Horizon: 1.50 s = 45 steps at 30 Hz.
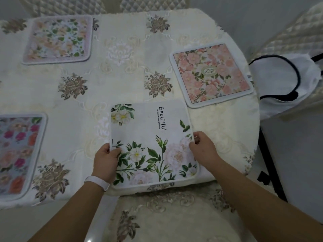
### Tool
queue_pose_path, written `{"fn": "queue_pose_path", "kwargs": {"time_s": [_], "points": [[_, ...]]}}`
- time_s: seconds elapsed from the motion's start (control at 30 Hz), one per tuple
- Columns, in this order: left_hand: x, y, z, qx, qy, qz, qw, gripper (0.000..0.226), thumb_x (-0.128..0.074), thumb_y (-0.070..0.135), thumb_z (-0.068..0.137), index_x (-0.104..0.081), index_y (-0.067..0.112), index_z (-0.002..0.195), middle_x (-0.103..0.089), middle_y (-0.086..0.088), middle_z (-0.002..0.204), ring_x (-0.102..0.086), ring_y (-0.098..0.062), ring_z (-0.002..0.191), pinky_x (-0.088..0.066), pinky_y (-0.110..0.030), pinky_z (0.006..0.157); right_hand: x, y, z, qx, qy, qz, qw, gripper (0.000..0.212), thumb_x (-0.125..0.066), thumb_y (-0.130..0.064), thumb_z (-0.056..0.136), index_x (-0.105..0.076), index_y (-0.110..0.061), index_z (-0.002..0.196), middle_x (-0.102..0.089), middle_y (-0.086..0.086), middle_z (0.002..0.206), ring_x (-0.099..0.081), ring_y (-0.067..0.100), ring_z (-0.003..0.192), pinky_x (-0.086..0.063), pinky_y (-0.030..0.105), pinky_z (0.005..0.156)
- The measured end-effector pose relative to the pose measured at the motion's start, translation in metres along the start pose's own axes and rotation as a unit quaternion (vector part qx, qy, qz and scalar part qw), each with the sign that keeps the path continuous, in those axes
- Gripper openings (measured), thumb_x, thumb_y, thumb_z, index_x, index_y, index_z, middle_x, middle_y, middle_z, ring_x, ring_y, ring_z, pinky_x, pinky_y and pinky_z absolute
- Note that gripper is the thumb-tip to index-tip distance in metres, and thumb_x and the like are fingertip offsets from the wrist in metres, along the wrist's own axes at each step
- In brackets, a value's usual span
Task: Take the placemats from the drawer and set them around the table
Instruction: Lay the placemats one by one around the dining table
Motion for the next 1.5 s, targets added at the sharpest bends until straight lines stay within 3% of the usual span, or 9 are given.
{"fn": "queue_pose_path", "kwargs": {"time_s": [0.1, 0.23, 0.33, 0.43, 0.53, 0.7, 0.83, 1.0, 1.5], "points": [[0.008, -0.006, 0.007, 0.010, 0.011, 0.009, 1.000, 0.015, -0.060, 0.004, 0.089, -0.067, 0.010, 0.102, -0.072, -0.013, 0.098, -0.069, -0.030, 0.090, -0.056, -0.041, 0.081, 0.003, 0.003, 0.004, 0.014, -0.013, -0.039, 0.999, 0.020, -0.054, -0.015, 0.093, -0.057, -0.021, 0.112, -0.057, -0.006, 0.083, -0.052, 0.007, 0.069, -0.044, 0.023, 0.060], [0.013, 0.004, 0.008, -0.087, 0.035, 0.144, 0.985, 0.041, -0.062, 0.009, 0.090, -0.048, 0.013, 0.129, -0.056, -0.008, 0.121, -0.056, -0.027, 0.112, -0.047, -0.041, 0.094, 0.006, 0.004, 0.008, 0.040, 0.015, -0.108, 0.993, 0.033, -0.056, -0.016, 0.091, -0.054, -0.018, 0.124, -0.058, 0.000, 0.102, -0.057, 0.018, 0.085, -0.050, 0.034, 0.076], [-0.008, 0.010, 0.001, -0.257, -0.015, 0.356, 0.898, 0.065, -0.060, 0.030, 0.087, -0.038, 0.005, 0.143, -0.038, -0.018, 0.147, -0.034, -0.031, 0.136, -0.029, -0.046, 0.113, -0.004, -0.010, 0.000, 0.202, 0.073, -0.251, 0.944, 0.038, -0.060, -0.017, 0.088, -0.057, -0.010, 0.125, -0.053, 0.011, 0.124, -0.052, 0.027, 0.110, -0.048, 0.041, 0.091], [-0.037, -0.011, -0.003, -0.332, -0.086, 0.508, 0.790, 0.068, -0.040, 0.050, 0.089, -0.035, 0.016, 0.148, -0.025, -0.013, 0.158, -0.017, -0.029, 0.147, -0.015, -0.053, 0.115, -0.039, -0.015, -0.007, 0.323, 0.020, -0.368, 0.872, 0.042, -0.051, -0.031, 0.090, -0.054, -0.012, 0.127, -0.049, 0.013, 0.138, -0.043, 0.031, 0.130, -0.037, 0.053, 0.108], [-0.058, -0.015, 0.002, -0.360, -0.103, 0.569, 0.732, 0.067, -0.030, 0.055, 0.093, -0.029, 0.022, 0.152, -0.018, -0.008, 0.161, -0.008, -0.026, 0.149, -0.008, -0.055, 0.116, -0.075, -0.015, -0.004, 0.339, -0.052, -0.415, 0.843, 0.057, -0.037, -0.046, 0.098, -0.037, -0.018, 0.147, -0.030, 0.010, 0.157, -0.023, 0.031, 0.146, -0.018, 0.055, 0.118], [-0.092, 0.009, 0.030, -0.422, -0.149, 0.597, 0.666, 0.071, -0.025, 0.054, 0.094, -0.020, 0.019, 0.155, -0.011, -0.004, 0.163, -0.004, -0.021, 0.150, -0.004, -0.049, 0.118, -0.113, -0.053, 0.019, 0.393, -0.078, -0.441, 0.803, 0.066, -0.030, -0.053, 0.098, -0.027, -0.018, 0.154, -0.021, 0.005, 0.162, -0.016, 0.027, 0.150, -0.011, 0.052, 0.121], [-0.107, 0.033, 0.065, -0.432, -0.150, 0.612, 0.645, 0.077, -0.022, 0.059, 0.092, -0.009, 0.016, 0.156, -0.005, -0.001, 0.164, 0.000, -0.019, 0.150, -0.001, -0.047, 0.118, -0.119, -0.075, 0.053, 0.385, -0.080, -0.468, 0.791, 0.073, -0.019, -0.053, 0.094, -0.011, -0.015, 0.156, -0.006, 0.002, 0.165, -0.002, 0.021, 0.151, 0.000, 0.047, 0.122], [-0.114, 0.063, 0.104, -0.416, -0.138, 0.615, 0.655, 0.076, -0.020, 0.067, 0.092, -0.003, 0.028, 0.156, 0.002, 0.001, 0.164, 0.006, -0.021, 0.150, -0.001, -0.050, 0.119, -0.109, -0.100, 0.098, 0.393, -0.080, -0.471, 0.786, 0.073, -0.020, -0.058, 0.095, -0.010, -0.021, 0.157, -0.003, 0.001, 0.165, 0.001, 0.023, 0.151, 0.000, 0.047, 0.121], [-0.076, 0.069, 0.126, -0.345, -0.047, 0.570, 0.744, 0.074, -0.021, 0.067, 0.093, -0.006, 0.029, 0.155, 0.001, 0.000, 0.164, 0.005, -0.021, 0.150, -0.002, -0.049, 0.120, -0.060, -0.086, 0.136, 0.310, -0.004, -0.457, 0.834, 0.074, -0.018, -0.063, 0.096, -0.002, -0.022, 0.157, 0.001, 0.006, 0.165, 0.002, 0.027, 0.151, 0.001, 0.048, 0.121]]}}
Point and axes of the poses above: each hand's wrist, its own z-axis towards the middle knuckle, its own x-axis out of the back of the hand, y = z × x, the point moved 6 cm from there along z, towards the middle knuckle
